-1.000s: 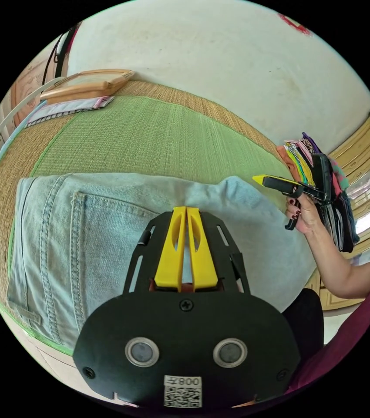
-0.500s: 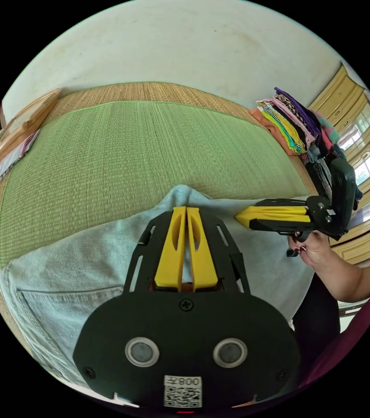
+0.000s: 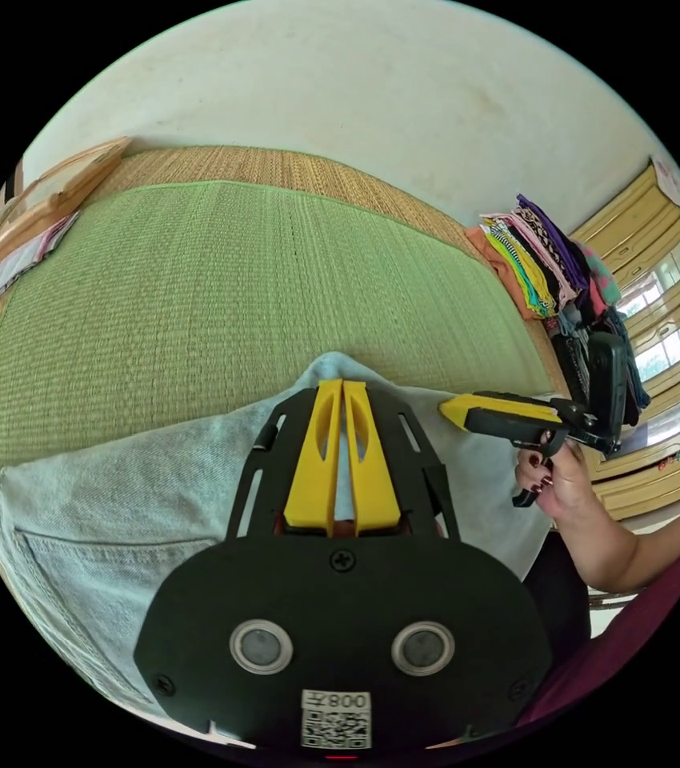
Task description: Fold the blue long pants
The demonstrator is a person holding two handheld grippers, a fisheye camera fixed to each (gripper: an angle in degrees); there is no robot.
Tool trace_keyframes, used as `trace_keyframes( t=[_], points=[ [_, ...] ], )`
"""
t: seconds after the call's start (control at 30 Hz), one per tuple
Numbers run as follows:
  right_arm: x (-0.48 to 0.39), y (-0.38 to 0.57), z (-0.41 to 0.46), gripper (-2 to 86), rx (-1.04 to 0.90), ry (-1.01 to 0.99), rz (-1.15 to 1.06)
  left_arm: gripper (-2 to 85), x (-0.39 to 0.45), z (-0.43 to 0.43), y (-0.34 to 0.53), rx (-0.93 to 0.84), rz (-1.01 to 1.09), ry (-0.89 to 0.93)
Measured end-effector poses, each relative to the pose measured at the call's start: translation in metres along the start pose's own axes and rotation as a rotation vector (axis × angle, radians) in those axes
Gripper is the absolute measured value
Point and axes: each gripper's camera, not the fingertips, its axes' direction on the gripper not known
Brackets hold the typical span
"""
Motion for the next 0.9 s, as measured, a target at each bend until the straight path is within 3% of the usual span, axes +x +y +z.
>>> trace_keyframes(
  t=[0.1, 0.3, 0.5, 0.57, 0.73, 0.9],
  points=[
    [0.017, -0.005, 0.000, 0.0, -0.014, -0.047, 0.082, 0.0, -0.006, 0.000, 0.015, 0.000, -0.010, 0.017],
    [-0.027, -0.040, -0.005, 0.1, -0.003, -0.061, -0.035, 0.1, -0.027, -0.061, 0.079, 0.117, -0.056, -0.015],
    [-0.012, -0.073, 0.029, 0.0, -0.064, -0.012, 0.000, 0.1, -0.098, -0.143, 0.184, 0.244, -0.247, -0.253],
    [-0.014, -0.079, 0.024, 0.0, -0.079, -0.002, 0.014, 0.1, -0.133, -0.153, 0.221, 0.188, -0.331, -0.342],
    [-0.059, -0.099, 0.006, 0.0, -0.037, 0.019, -0.065, 0.0, -0.173, -0.167, 0.279, 0.160, -0.387, -0.297],
    [-0.063, -0.132, 0.041, 0.1, -0.080, 0.084, -0.062, 0.1, -0.195, -0.180, 0.327, 0.123, -0.374, -0.314]
  ],
)
